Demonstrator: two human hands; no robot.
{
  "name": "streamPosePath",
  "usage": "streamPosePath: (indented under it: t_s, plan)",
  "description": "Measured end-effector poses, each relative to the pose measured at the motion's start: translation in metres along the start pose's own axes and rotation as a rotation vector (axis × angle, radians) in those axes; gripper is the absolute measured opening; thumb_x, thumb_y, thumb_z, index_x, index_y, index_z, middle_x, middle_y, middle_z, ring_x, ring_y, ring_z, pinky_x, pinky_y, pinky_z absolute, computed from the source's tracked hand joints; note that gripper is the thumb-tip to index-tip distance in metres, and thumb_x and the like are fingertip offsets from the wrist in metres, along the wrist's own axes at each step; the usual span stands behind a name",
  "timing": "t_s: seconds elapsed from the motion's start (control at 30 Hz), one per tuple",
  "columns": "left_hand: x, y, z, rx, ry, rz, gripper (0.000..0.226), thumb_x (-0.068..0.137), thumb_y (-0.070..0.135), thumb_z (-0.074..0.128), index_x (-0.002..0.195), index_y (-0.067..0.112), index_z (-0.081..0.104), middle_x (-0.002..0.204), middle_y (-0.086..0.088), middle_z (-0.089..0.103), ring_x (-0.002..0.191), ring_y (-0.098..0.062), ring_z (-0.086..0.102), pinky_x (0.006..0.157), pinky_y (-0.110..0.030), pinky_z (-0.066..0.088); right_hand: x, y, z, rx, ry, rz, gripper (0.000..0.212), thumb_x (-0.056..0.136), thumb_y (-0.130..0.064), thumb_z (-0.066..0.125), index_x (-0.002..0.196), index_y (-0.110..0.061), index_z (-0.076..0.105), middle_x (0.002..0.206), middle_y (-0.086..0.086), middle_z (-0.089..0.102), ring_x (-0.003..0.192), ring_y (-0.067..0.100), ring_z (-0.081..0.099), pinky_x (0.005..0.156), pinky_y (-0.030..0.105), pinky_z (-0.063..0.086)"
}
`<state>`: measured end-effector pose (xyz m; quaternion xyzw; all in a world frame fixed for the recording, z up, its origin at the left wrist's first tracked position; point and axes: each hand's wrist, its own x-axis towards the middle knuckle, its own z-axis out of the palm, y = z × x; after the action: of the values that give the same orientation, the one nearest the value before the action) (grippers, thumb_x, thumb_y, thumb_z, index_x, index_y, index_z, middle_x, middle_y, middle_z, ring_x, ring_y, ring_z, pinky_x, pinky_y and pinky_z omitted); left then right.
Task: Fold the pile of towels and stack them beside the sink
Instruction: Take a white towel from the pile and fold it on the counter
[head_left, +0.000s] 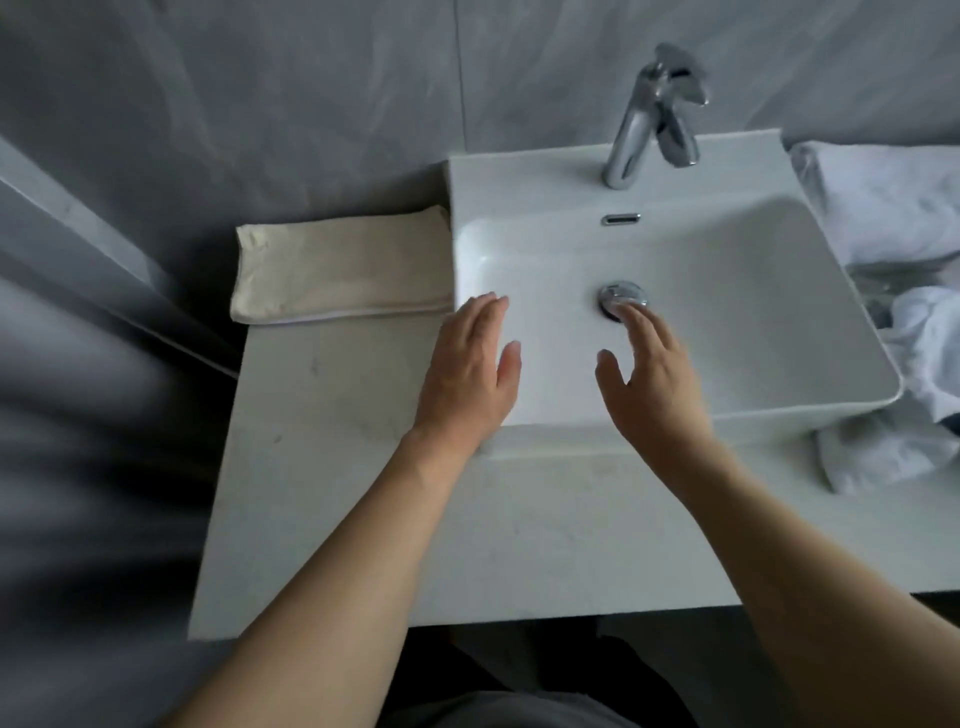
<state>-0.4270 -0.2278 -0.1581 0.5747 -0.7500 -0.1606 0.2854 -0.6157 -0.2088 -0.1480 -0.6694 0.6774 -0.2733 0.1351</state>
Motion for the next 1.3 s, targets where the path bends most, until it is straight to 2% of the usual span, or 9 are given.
streamPosePath:
  t_s: [0.23, 0.43, 0.7, 0.83, 0.93, 1.03, 1.13, 1.2, 1.3]
  plan:
    - [-0.011, 0.09, 0.049, -0.02, -0.039, -0.019, 0.043, 0.099, 0.014, 0.053, 0.139, -0.002, 0.05, 0.146, -0.015, 0.048, 0.138, -0.031, 0.041, 0.12, -0.047, 0.022, -0.018, 0.068, -0.071, 0.009, 0.016, 0.014, 0.047, 0.088, -0.005, 0.057, 0.134, 0.001, 0.05, 0.139, 0.017, 0.05, 0.131, 0.033, 0.042, 0.111, 0.034, 0.028]
    - [0.002, 0.124, 0.087, -0.011, -0.021, 0.001, 0.042, 0.098, 0.012, 0.053, 0.136, -0.005, 0.051, 0.141, -0.019, 0.052, 0.134, -0.033, 0.045, 0.116, -0.049, 0.029, -0.023, 0.12, -0.102, 0.016, 0.042, 0.034, 0.039, 0.089, -0.007, 0.056, 0.128, -0.003, 0.056, 0.139, 0.014, 0.05, 0.13, 0.031, 0.043, 0.11, 0.032, 0.028]
    - [0.033, 0.253, 0.197, -0.115, -0.058, 0.034, 0.044, 0.089, 0.003, 0.059, 0.132, -0.008, 0.055, 0.134, -0.024, 0.056, 0.128, -0.038, 0.052, 0.111, -0.038, 0.034, -0.014, 0.268, -0.188, -0.013, 0.133, 0.161, 0.036, 0.088, -0.005, 0.055, 0.124, -0.003, 0.058, 0.139, 0.012, 0.051, 0.131, 0.029, 0.043, 0.111, 0.037, 0.029]
    - [0.065, 0.322, 0.253, -0.13, -0.064, 0.017, 0.047, 0.082, -0.001, 0.062, 0.129, -0.008, 0.056, 0.132, -0.024, 0.057, 0.125, -0.038, 0.053, 0.11, -0.034, 0.033, 0.001, 0.341, -0.223, -0.015, 0.108, 0.18, 0.042, 0.084, -0.001, 0.055, 0.127, -0.002, 0.055, 0.136, 0.014, 0.052, 0.129, 0.03, 0.043, 0.111, 0.035, 0.027]
    - [0.092, 0.356, 0.295, -0.093, -0.179, 0.032, 0.056, 0.084, 0.008, 0.062, 0.137, -0.006, 0.049, 0.141, -0.023, 0.05, 0.132, -0.038, 0.046, 0.114, -0.038, 0.031, 0.006, 0.38, -0.238, -0.036, 0.049, 0.219, 0.05, 0.084, -0.003, 0.056, 0.134, -0.001, 0.05, 0.14, 0.017, 0.048, 0.131, 0.031, 0.04, 0.112, 0.034, 0.024]
    - [0.112, 0.368, 0.324, 0.157, -0.347, 0.013, 0.07, 0.088, 0.03, 0.059, 0.149, 0.009, 0.035, 0.15, -0.013, 0.039, 0.136, -0.034, 0.038, 0.111, -0.042, 0.033, 0.01, 0.405, -0.242, -0.1, -0.018, 0.224, 0.057, 0.086, -0.008, 0.059, 0.141, -0.002, 0.043, 0.145, 0.019, 0.042, 0.134, 0.034, 0.036, 0.113, 0.036, 0.021]
    - [0.126, 0.369, 0.338, 0.346, -0.365, -0.022, 0.047, 0.089, 0.033, 0.057, 0.133, 0.018, 0.05, 0.132, -0.008, 0.048, 0.12, -0.034, 0.044, 0.094, -0.04, 0.039, 0.016, 0.425, -0.24, -0.179, -0.131, 0.268, 0.064, 0.089, -0.023, 0.059, 0.147, -0.008, 0.035, 0.151, 0.014, 0.034, 0.137, 0.034, 0.029, 0.113, 0.041, 0.017]
    - [0.133, 0.369, 0.337, 0.339, -0.305, -0.024, 0.026, 0.091, 0.027, 0.053, 0.114, 0.016, 0.058, 0.119, -0.008, 0.054, 0.111, -0.033, 0.047, 0.085, -0.037, 0.038, 0.021, 0.433, -0.238, -0.225, -0.198, 0.272, 0.069, 0.088, -0.033, 0.06, 0.148, -0.016, 0.032, 0.151, 0.009, 0.032, 0.137, 0.033, 0.027, 0.113, 0.043, 0.017]
    - [0.137, 0.379, 0.33, -0.013, -0.177, -0.193, 0.011, 0.092, 0.02, 0.052, 0.096, 0.01, 0.055, 0.095, -0.01, 0.06, 0.09, -0.028, 0.053, 0.071, -0.034, 0.035, 0.031, 0.434, -0.239, -0.158, -0.135, 0.328, 0.076, 0.082, -0.038, 0.065, 0.147, -0.019, 0.029, 0.147, 0.007, 0.034, 0.136, 0.033, 0.029, 0.113, 0.043, 0.018]
